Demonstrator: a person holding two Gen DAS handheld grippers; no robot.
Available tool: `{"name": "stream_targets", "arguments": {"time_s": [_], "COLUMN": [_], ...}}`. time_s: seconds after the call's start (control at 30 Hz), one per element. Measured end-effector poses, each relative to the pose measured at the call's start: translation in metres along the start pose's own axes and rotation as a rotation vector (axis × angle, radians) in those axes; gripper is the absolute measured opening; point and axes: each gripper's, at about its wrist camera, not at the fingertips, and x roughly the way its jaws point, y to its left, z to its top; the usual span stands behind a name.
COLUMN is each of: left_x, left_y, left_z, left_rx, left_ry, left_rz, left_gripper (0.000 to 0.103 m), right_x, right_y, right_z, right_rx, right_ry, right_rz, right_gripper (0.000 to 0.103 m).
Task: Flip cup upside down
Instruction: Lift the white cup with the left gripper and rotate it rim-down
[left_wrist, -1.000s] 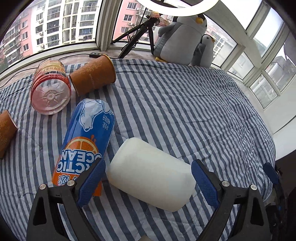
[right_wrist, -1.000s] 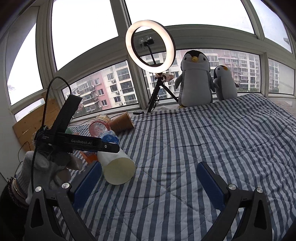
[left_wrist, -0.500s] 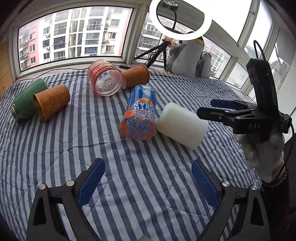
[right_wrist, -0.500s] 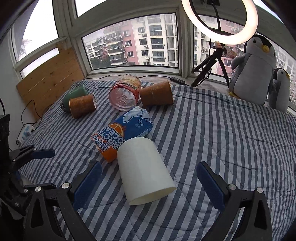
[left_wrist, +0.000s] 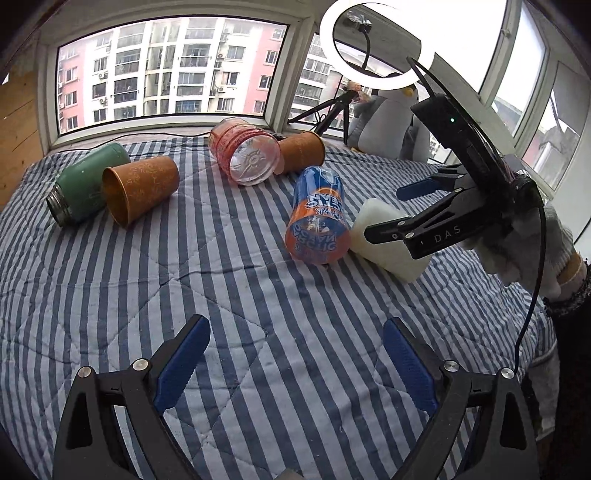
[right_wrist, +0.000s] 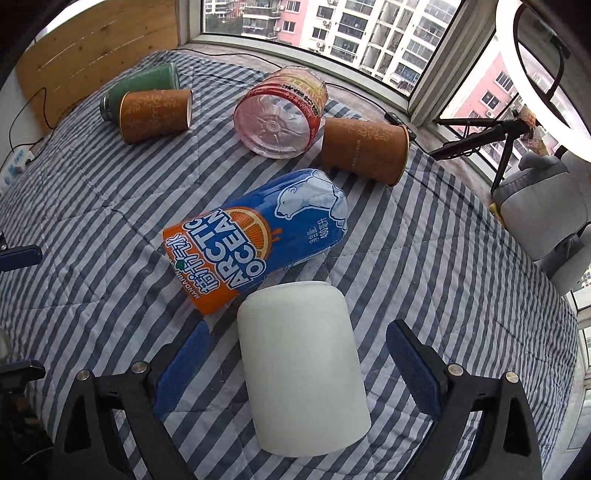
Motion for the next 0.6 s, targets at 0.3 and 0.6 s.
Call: {"name": "stream_targets", "arguments": {"time_s": [0.3,0.6], "left_x": [-0.005,-0.016], "left_y": [0.016,0.031], "left_z": [-0.001,-0.006], "left_rx": [-0.027,-0.049], "left_ry": [-0.009,-0.022], "left_rz": [-0.006,-0.015], "left_gripper": [0.096,0.096], "right_x": [0.032,0.012], "right_y": [0.011,0.013], "right_z": [0.013,-0.003], "right_rx": [-0.048,0.022], "right_ry": [0.092,0.009], "right_rz": [-0.067,-0.092], "right_gripper": [0.071,0.071]}}
